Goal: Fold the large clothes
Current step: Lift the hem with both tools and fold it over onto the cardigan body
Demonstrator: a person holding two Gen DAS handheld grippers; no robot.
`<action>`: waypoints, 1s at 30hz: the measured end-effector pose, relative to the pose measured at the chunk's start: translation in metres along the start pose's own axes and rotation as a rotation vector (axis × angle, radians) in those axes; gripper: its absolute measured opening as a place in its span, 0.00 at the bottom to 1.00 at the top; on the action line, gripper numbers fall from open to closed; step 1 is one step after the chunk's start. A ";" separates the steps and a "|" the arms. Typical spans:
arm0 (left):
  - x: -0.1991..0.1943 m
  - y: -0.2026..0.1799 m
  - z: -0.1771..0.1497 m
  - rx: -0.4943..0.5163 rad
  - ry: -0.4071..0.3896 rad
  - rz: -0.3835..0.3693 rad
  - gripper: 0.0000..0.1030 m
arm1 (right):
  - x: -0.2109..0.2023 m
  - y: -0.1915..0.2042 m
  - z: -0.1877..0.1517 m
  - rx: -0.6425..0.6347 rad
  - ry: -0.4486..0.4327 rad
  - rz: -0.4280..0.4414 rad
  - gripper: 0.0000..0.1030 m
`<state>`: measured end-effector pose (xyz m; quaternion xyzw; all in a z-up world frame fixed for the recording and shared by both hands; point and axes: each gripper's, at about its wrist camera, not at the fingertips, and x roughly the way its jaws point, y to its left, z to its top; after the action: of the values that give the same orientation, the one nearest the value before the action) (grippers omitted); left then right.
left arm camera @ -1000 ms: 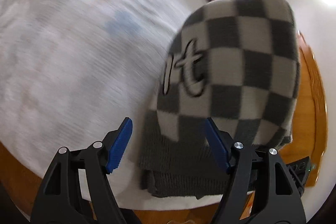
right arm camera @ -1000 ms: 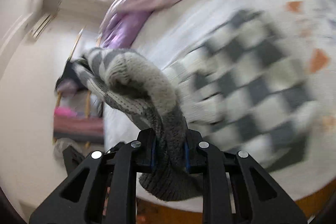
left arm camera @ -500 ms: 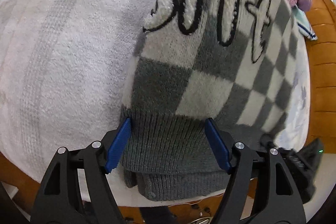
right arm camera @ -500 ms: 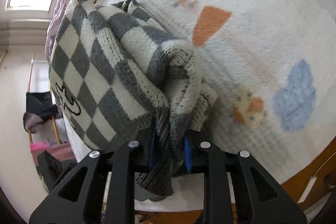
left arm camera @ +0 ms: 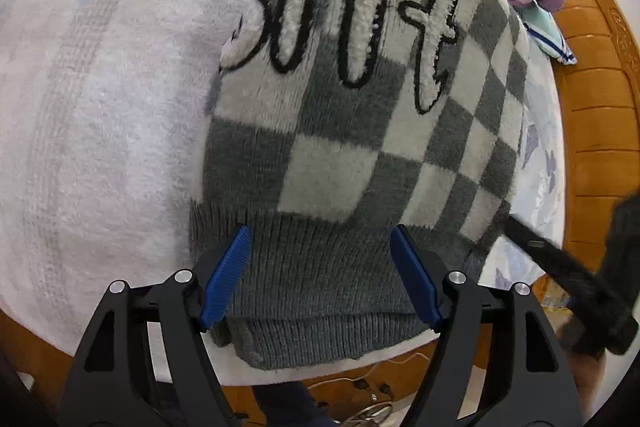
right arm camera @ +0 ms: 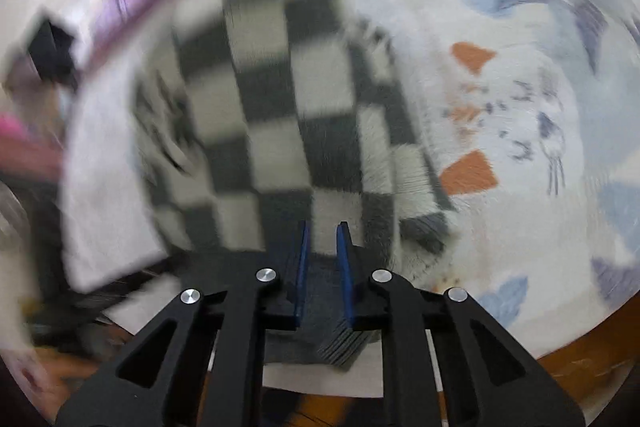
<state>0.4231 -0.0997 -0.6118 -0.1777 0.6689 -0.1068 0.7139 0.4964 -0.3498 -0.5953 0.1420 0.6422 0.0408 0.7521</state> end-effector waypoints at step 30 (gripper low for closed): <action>0.015 -0.015 0.160 0.019 -0.138 0.159 0.77 | 0.063 -0.018 0.174 -0.043 0.011 0.060 0.00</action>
<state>0.5840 -0.1014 -0.6128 -0.1244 0.6291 -0.0437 0.7660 0.6754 -0.3801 -0.6371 0.1449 0.6409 0.0782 0.7498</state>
